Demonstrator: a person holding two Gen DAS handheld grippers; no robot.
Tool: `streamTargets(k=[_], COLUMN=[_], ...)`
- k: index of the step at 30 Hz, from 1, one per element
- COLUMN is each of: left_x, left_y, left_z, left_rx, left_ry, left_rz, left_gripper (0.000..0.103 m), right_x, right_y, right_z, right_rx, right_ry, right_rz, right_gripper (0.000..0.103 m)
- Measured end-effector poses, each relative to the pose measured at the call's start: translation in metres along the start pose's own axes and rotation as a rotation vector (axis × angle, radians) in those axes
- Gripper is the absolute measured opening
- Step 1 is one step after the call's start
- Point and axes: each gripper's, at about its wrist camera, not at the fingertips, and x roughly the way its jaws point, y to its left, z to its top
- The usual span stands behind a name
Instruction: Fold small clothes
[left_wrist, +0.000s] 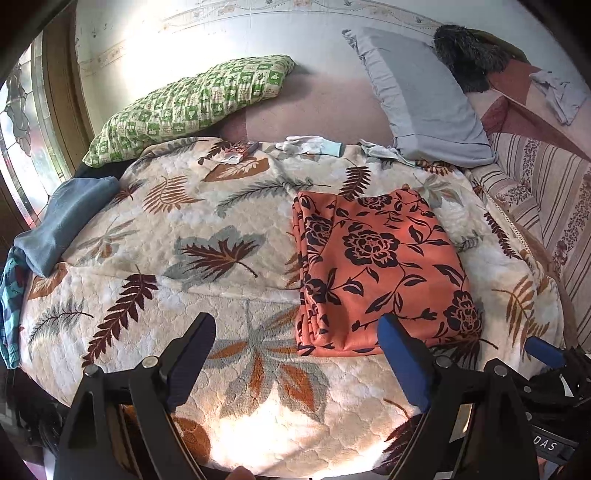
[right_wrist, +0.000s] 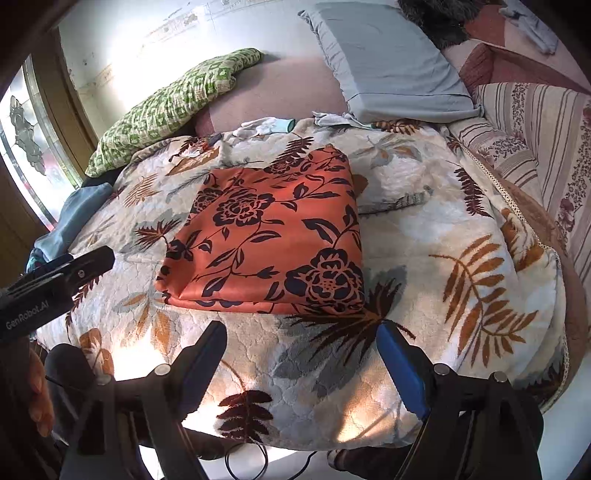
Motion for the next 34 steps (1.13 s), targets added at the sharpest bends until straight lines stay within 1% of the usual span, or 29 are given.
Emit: streamTargets(k=[5, 7, 8, 13, 14, 17, 21, 26, 34], left_x=[0.005, 0.005, 0.004, 0.002, 0.002, 0.002, 0.004, 0.006, 0.010], left_y=[-0.001, -0.006, -0.008, -0.017, -0.020, -0.028, -0.032, -0.033, -0.033], left_z=[0.008, 0.013, 0.015, 0.027, 0.028, 0.028, 0.030, 0.033, 0.038], left_rx=[-0.006, 0.006, 0.008, -0.004, 0.001, 0.024, 0.012, 0.010, 0.011], left_ry=[0.014, 0.011, 0.009, 0.018, 0.021, 0.027, 0.050, 0.051, 0.045], left_rz=[0.000, 0.001, 0.001, -0.058, -0.065, -0.054, -0.098, -0.105, -0.107], left_gripper=[0.089, 0.091, 0.093, 0.097, 0.099, 0.100, 0.100, 0.103, 0.103], right_x=[0.000, -0.002, -0.002, -0.004, -0.003, 0.001, 0.007, 0.007, 0.012], right_y=[0.001, 0.001, 0.001, 0.001, 0.000, -0.003, -0.007, -0.009, -0.007], right_z=[0.004, 0.008, 0.009, 0.016, 0.016, 0.018, 0.016, 0.018, 0.021], right_rx=[-0.006, -0.013, -0.018, -0.046, -0.049, -0.052, -0.045, -0.045, -0.050], right_ry=[0.001, -0.007, -0.008, 0.004, 0.008, 0.027, 0.049, 0.049, 0.058], right_rz=[-0.007, -0.015, -0.020, -0.024, -0.025, -0.031, -0.034, -0.031, -0.029], right_gripper=[0.085, 0.085, 0.085, 0.085, 0.085, 0.085, 0.085, 0.085, 0.085])
